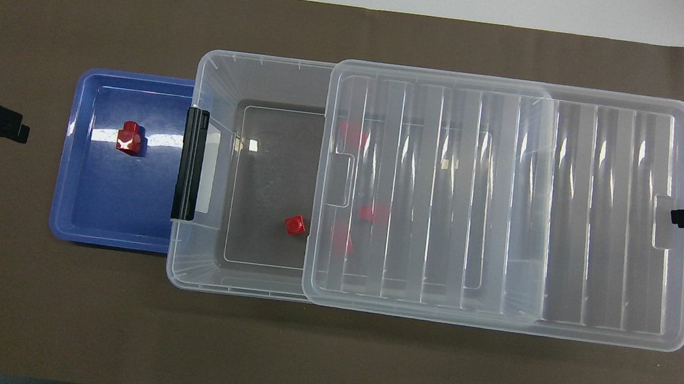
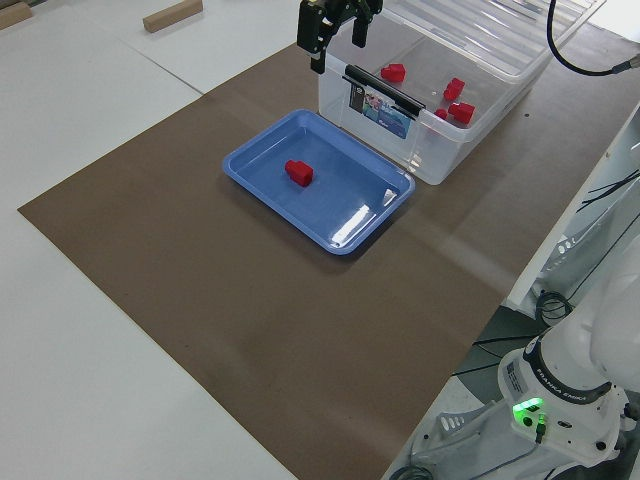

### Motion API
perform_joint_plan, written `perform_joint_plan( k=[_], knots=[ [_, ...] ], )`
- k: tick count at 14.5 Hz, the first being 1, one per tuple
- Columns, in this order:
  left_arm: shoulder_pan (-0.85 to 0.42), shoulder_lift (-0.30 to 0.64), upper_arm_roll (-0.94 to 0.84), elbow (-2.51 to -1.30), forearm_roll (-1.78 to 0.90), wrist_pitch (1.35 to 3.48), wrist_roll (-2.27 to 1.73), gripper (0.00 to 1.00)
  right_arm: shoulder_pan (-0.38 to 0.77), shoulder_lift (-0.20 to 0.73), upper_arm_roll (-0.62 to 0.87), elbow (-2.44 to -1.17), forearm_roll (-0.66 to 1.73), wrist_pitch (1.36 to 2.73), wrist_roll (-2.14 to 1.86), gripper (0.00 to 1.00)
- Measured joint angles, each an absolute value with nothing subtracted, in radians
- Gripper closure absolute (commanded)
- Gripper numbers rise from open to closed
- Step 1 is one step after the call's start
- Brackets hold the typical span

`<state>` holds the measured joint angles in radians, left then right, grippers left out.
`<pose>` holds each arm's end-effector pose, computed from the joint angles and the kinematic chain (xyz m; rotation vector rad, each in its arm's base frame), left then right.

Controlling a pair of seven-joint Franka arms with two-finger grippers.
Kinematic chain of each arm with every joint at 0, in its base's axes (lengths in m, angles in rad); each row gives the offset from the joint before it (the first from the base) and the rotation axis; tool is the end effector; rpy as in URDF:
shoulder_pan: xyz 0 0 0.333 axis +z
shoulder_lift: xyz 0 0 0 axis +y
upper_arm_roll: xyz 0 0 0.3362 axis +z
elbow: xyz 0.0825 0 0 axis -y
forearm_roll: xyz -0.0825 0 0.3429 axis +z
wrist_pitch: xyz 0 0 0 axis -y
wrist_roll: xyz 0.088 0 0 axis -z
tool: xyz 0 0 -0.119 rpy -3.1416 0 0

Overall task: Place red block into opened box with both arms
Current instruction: 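Slide the clear lid with the right gripper away from the blue tray, then withdraw the right gripper while the left gripper reaches the red block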

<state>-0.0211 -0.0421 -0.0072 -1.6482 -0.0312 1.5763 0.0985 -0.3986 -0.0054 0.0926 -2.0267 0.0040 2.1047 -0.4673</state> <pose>0.4980 -0.0179 0.6212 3.1032 -0.1960 -0.0446 0.4987 -0.1572 0.4833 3.1007 0.2477 0.1219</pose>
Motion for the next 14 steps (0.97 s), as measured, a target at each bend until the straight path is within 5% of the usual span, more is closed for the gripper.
perform_joint_plan(
  k=[7,14],
  knots=[
    [-0.023,-0.048,-0.011,-1.67,-0.031,1.585,0.098,0.0,-0.427,-0.002,0.092,-2.019,0.004,2.105,-0.511,0.0],
    [-0.07,-0.062,-0.015,-1.944,-0.031,1.922,0.066,0.0,-0.426,0.002,0.092,-2.004,0.002,2.099,-0.519,0.0]
  ],
)
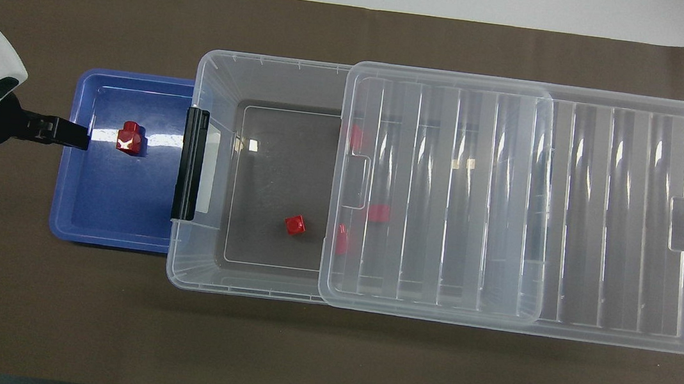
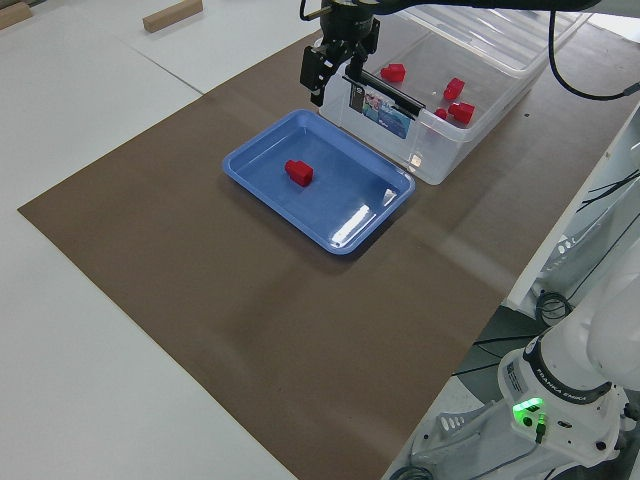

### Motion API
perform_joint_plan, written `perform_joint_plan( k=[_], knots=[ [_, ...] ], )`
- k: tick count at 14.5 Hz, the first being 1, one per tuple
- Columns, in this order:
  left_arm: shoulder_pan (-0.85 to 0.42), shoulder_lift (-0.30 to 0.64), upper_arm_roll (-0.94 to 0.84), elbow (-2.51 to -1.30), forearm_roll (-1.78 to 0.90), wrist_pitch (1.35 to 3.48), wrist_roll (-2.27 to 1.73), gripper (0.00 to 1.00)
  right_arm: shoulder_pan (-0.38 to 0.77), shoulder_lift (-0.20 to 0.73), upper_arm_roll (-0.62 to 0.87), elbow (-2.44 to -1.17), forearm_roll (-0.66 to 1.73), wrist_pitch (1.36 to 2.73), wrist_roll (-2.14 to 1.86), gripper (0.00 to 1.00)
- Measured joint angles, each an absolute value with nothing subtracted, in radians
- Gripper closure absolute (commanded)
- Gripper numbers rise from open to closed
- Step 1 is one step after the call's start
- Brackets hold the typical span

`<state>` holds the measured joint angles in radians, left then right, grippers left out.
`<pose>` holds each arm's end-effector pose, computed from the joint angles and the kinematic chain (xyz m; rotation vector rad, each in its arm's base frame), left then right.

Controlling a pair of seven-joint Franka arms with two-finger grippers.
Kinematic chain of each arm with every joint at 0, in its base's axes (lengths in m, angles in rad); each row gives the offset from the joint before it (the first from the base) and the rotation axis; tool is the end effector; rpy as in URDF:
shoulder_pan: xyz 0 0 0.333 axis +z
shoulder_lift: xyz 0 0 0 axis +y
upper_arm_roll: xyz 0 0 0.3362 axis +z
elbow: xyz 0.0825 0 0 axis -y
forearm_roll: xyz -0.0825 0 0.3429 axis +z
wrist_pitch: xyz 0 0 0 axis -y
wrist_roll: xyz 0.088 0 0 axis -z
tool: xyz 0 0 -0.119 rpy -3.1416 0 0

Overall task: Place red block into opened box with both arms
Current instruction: 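Withdraw the right gripper while the left gripper reaches the red block, then grasp the red block on the blue tray with the left gripper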

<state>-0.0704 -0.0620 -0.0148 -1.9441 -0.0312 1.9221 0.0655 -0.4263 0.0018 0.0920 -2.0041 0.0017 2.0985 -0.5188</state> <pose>0.5038 -0.0457 0.5318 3.1043 -0.2185 0.0618 0.4983 -0.1730 0.4890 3.0889 0.2845 0.1319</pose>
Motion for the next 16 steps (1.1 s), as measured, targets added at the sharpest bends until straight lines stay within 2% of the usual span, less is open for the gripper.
perform_joint_plan(
  k=[3,10,13,16],
  knots=[
    [-0.072,-0.016,-0.015,-2.036,-0.031,2.077,0.064,0.0,-0.401,0.017,0.096,-1.907,0.002,1.989,-0.505,0.0],
    [-0.078,0.177,-0.015,-2.148,-0.031,2.455,0.061,0.0,-0.234,-0.001,0.105,-1.634,-0.036,1.633,-0.266,0.0],
    [-0.077,0.233,-0.012,-2.153,-0.031,2.514,0.058,0.0,-0.206,-0.038,0.105,-1.618,-0.036,1.556,-0.229,0.0],
    [-0.073,0.245,-0.01,-2.153,-0.031,2.52,0.056,0.02,-0.195,-0.042,0.107,-1.625,-0.036,1.544,-0.175,0.0]
  ],
)
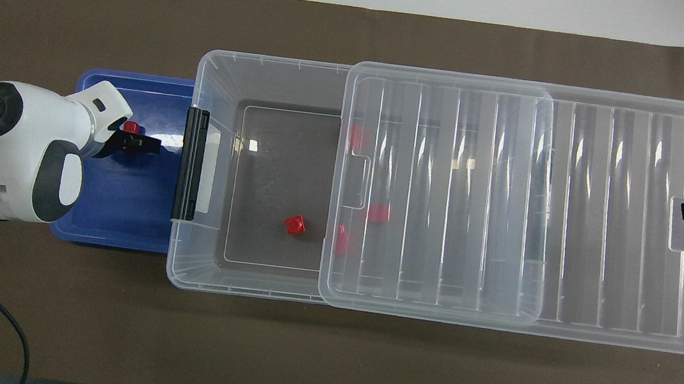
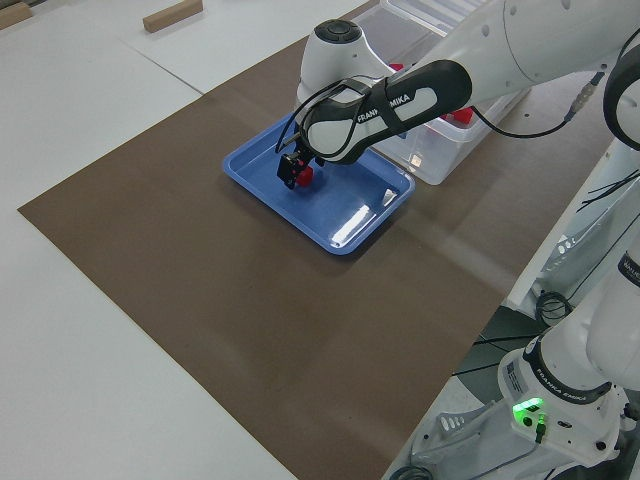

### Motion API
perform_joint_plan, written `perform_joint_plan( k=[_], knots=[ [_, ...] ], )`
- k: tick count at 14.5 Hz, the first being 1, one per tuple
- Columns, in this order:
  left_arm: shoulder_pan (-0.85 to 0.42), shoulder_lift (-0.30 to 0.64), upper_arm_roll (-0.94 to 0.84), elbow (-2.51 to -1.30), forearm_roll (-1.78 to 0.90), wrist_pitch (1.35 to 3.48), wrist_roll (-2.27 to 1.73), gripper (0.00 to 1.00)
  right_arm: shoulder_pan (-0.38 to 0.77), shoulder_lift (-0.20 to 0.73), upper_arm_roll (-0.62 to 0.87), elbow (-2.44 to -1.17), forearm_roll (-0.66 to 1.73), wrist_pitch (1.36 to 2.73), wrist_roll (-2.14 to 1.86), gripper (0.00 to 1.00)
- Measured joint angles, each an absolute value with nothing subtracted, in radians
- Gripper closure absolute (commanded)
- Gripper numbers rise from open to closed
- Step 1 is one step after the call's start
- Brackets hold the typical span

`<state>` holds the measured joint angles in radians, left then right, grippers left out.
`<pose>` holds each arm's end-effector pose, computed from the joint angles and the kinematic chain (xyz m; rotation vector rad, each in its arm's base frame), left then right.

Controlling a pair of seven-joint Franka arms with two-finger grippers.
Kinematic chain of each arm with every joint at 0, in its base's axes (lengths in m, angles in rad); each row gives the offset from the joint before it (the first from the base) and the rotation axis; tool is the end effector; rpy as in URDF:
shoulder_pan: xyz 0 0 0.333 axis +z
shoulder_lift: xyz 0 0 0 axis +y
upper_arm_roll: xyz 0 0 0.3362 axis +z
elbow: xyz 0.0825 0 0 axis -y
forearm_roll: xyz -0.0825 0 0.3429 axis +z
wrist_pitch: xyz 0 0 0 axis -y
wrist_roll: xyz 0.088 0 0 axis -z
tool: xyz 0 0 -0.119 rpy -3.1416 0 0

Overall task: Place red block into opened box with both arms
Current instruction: 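Grasp the red block on the blue tray with the left gripper, then carry the red block with the left gripper into the open box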

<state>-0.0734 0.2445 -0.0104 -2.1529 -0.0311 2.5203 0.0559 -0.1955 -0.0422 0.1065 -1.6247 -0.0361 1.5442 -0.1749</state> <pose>0.5544 -0.0463 0.3356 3.1068 -0.1789 0.1909 0.4933 -0.0471 0.6286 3.1029 0.1327 -0.0676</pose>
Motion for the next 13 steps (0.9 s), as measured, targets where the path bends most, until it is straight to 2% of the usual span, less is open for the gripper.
perform_joint_plan(
  k=[1,2,3,9,13],
  knots=[
    [-0.073,0.245,-0.009,-2.153,-0.031,2.52,0.055,0.37,-0.195,-0.042,0.106,-1.629,-0.036,1.546,-0.171,0.0],
    [-0.073,0.244,-0.009,-2.153,-0.031,2.52,0.049,0.94,-0.195,-0.042,0.106,-1.633,-0.036,1.55,-0.17,0.0],
    [-0.073,0.244,-0.008,-2.152,-0.031,2.52,0.029,1.0,-0.195,-0.042,0.107,-1.637,-0.036,1.551,-0.17,0.0],
    [-0.074,0.23,-0.007,-2.15,-0.031,2.513,-0.044,1.0,-0.165,-0.042,0.108,-1.639,-0.036,1.552,-0.134,0.0],
    [-0.075,0.149,-0.009,-2.136,-0.031,2.419,-0.046,1.0,-0.165,-0.042,0.108,-1.64,-0.036,1.552,-0.133,0.0]
  ],
)
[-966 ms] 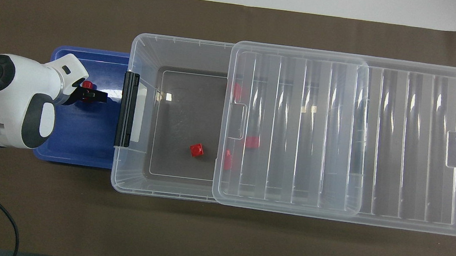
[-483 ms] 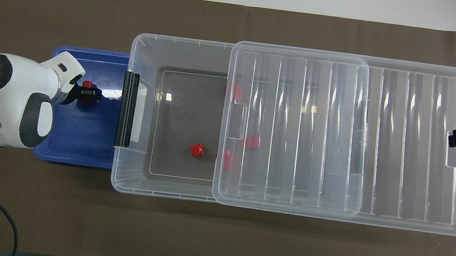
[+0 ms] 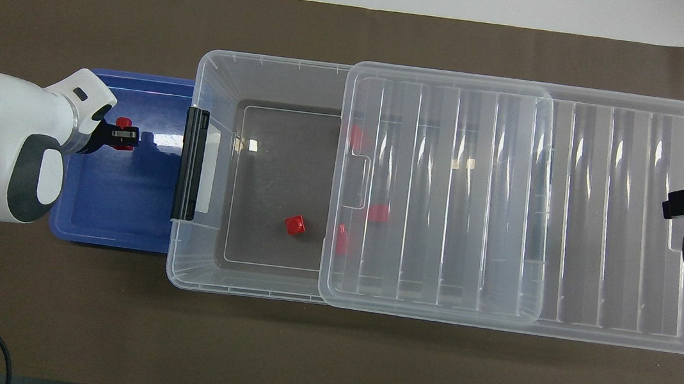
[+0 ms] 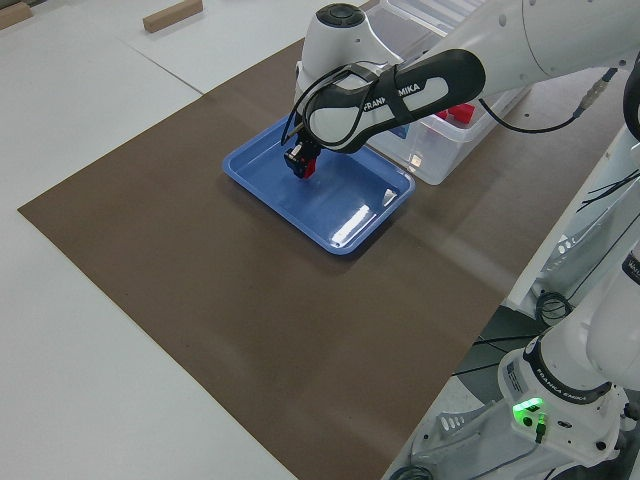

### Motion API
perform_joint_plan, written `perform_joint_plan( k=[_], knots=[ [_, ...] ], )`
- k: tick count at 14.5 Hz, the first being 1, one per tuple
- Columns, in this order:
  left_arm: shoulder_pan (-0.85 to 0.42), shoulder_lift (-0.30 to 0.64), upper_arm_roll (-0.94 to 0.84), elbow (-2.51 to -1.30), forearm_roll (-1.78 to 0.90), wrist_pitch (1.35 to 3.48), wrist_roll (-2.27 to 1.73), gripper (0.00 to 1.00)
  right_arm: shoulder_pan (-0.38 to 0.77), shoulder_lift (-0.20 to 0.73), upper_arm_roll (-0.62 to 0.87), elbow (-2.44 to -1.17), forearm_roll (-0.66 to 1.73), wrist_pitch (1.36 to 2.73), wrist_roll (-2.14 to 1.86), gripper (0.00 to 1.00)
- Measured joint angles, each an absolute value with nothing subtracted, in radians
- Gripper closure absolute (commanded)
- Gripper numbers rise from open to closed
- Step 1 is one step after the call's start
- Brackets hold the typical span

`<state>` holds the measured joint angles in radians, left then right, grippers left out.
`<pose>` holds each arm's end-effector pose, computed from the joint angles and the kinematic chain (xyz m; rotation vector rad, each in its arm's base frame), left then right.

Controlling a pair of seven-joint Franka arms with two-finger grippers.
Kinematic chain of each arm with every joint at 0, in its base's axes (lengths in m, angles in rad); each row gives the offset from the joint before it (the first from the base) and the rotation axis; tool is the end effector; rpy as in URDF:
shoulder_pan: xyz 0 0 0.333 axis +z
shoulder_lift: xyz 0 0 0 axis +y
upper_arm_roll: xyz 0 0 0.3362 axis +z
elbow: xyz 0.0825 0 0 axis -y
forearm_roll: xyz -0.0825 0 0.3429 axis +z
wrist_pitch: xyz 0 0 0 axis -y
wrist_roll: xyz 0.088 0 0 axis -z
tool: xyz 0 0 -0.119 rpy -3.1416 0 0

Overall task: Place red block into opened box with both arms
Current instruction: 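Carry the red block with the left gripper into the open box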

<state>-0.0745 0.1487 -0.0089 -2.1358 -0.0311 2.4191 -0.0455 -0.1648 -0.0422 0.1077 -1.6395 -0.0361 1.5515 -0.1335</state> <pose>0.5459 -0.0459 0.3851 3.1026 -0.0245 0.2063 0.4948 -0.0314 0.6228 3.1023 0.1185 -0.0772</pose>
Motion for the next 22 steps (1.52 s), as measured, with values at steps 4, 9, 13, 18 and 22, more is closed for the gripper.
perform_joint_plan(
  k=[4,9,13,18,22],
  knots=[
    [-0.083,0.0,-0.014,-2.08,-0.031,2.217,-0.046,1.0,-0.165,-0.042,0.108,-1.64,-0.036,1.552,-0.133,0.0],
    [-0.161,-0.112,-0.062,-1.989,-0.031,2.038,-0.183,1.0,-0.165,-0.042,0.108,-1.64,-0.036,1.552,-0.133,0.0],
    [-0.294,-0.09,-0.087,-1.969,-0.031,2.047,-0.3,1.0,-0.166,-0.042,0.107,-1.64,-0.036,1.552,-0.133,0.0],
    [-0.429,0.094,-0.09,-1.97,0.063,2.223,-0.534,1.0,-0.169,-0.042,0.107,-1.641,-0.036,1.552,-0.133,0.0],
    [-0.441,0.201,-0.086,-1.968,0.086,2.303,-0.597,1.0,-0.169,-0.042,0.107,-1.641,-0.036,1.552,-0.133,0.0]
  ],
)
